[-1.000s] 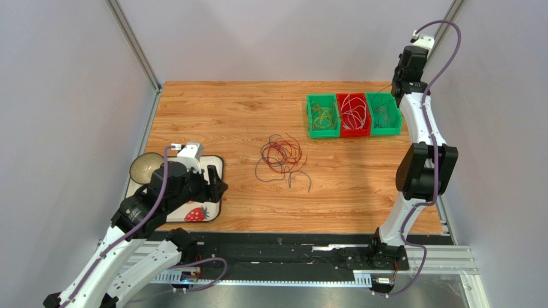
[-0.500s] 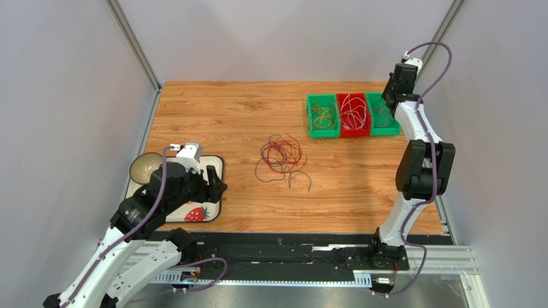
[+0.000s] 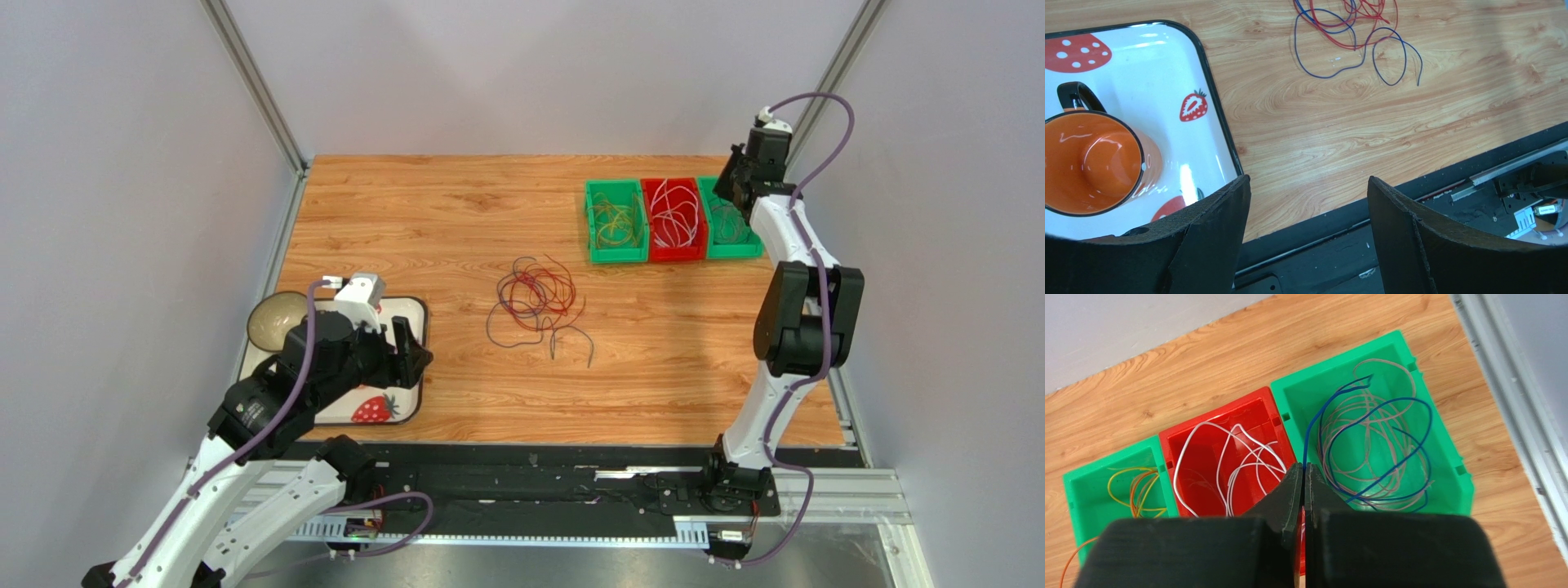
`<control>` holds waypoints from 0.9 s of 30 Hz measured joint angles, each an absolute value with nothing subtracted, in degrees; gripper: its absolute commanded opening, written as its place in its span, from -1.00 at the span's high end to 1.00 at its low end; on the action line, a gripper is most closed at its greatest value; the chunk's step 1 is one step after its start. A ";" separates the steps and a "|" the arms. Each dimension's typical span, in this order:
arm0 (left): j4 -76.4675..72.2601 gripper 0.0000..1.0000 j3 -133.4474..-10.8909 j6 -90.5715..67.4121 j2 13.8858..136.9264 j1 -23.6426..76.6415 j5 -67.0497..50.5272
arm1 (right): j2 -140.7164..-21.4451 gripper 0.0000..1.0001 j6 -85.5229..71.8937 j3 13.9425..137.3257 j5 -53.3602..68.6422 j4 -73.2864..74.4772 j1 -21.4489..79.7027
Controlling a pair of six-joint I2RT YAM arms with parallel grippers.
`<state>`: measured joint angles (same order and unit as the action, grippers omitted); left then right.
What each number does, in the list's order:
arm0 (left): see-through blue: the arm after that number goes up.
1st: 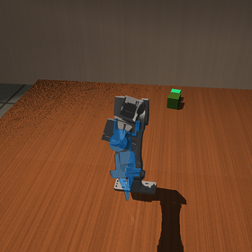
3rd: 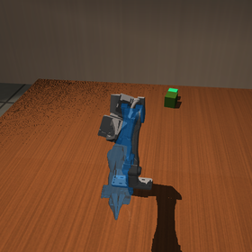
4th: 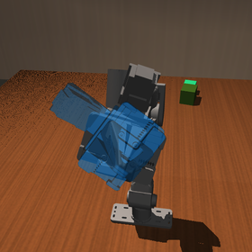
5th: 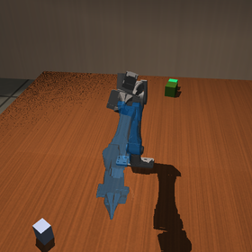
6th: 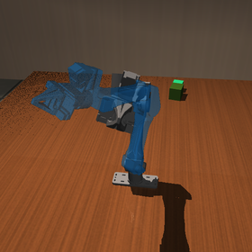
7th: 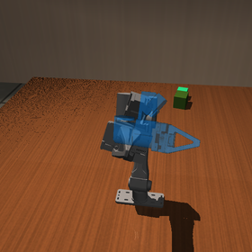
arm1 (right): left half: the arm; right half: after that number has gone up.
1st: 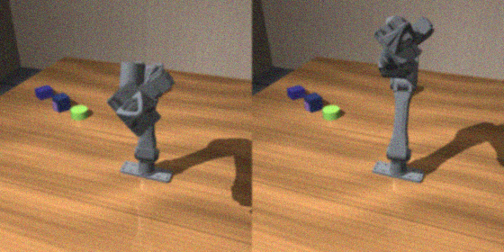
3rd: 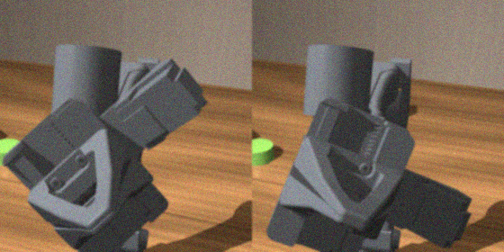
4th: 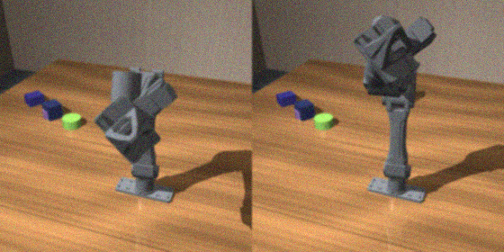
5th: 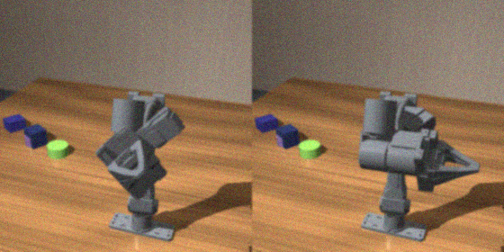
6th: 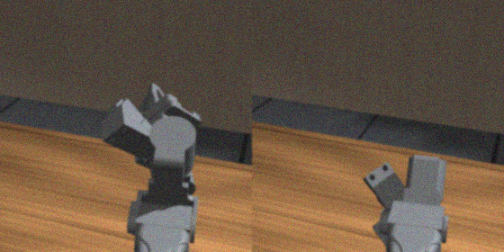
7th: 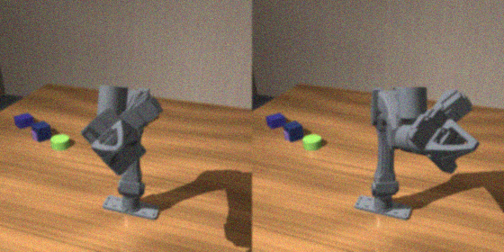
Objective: Untangle the cables
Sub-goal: Place the cable in the bin.
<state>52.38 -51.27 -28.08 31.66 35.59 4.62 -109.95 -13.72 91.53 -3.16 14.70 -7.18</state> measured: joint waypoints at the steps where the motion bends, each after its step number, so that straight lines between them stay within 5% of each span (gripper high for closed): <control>1: 52.38 -0.56 -51.27 -28.10 31.66 35.59 4.62 | -110.54 1.00 -14.15 91.53 -2.33 14.70 -7.40; 27: 52.42 -0.56 -51.27 -28.10 31.66 35.59 4.64 | -122.76 1.00 -21.67 92.77 9.39 18.63 -14.55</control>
